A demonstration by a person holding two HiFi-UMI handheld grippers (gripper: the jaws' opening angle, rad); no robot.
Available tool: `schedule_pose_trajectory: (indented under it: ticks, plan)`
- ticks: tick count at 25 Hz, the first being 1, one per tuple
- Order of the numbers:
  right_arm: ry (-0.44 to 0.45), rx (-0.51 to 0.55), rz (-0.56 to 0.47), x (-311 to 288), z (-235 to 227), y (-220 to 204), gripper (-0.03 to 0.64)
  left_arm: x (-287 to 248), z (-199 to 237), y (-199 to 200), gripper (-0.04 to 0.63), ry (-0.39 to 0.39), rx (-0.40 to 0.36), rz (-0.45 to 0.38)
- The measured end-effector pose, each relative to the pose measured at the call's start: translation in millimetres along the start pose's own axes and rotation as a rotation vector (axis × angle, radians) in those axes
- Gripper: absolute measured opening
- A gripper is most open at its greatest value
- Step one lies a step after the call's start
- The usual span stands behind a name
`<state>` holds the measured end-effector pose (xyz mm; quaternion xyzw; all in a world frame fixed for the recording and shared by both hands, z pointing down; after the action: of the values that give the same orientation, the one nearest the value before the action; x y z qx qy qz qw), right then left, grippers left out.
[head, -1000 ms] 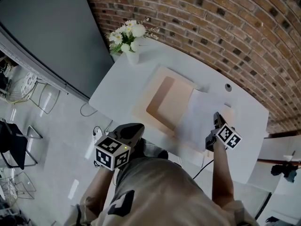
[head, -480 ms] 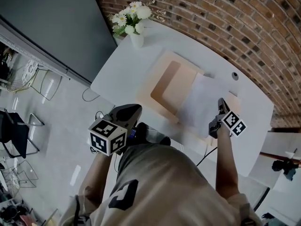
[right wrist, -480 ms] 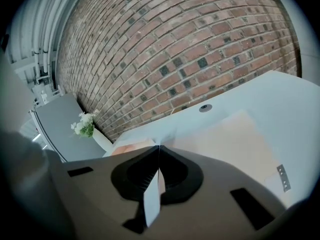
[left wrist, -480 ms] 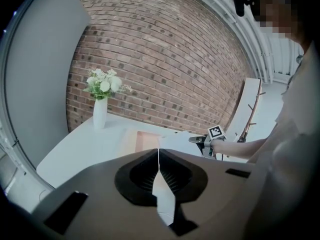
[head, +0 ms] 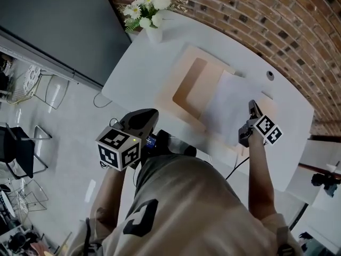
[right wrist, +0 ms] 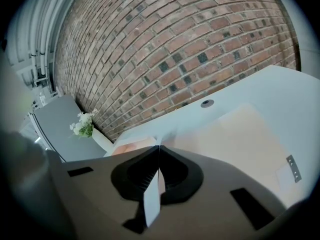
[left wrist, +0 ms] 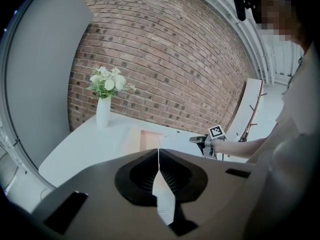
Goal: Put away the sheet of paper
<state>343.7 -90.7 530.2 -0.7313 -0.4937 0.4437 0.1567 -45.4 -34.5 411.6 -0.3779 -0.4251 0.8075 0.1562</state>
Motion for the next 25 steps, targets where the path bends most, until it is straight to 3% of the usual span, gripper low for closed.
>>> schedule_pose_trajectory:
  ticks: [25]
  plan:
    - [-0.046,-0.019,-0.003,-4.1,5.9,-10.4,0.023,5.4,31.1,-2.9,0.020,-0.022,0.009,0.028]
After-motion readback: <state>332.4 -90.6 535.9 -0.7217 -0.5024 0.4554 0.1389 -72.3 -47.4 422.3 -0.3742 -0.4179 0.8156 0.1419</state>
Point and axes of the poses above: the fingertips, and each gripper's own axes: x backward along the fingers, z to its left, y out of its top, the point moved 1 cm from there along x, backward along the fingers, and after that the axes turned 2 degrees about -z, right-handed, at the moved point
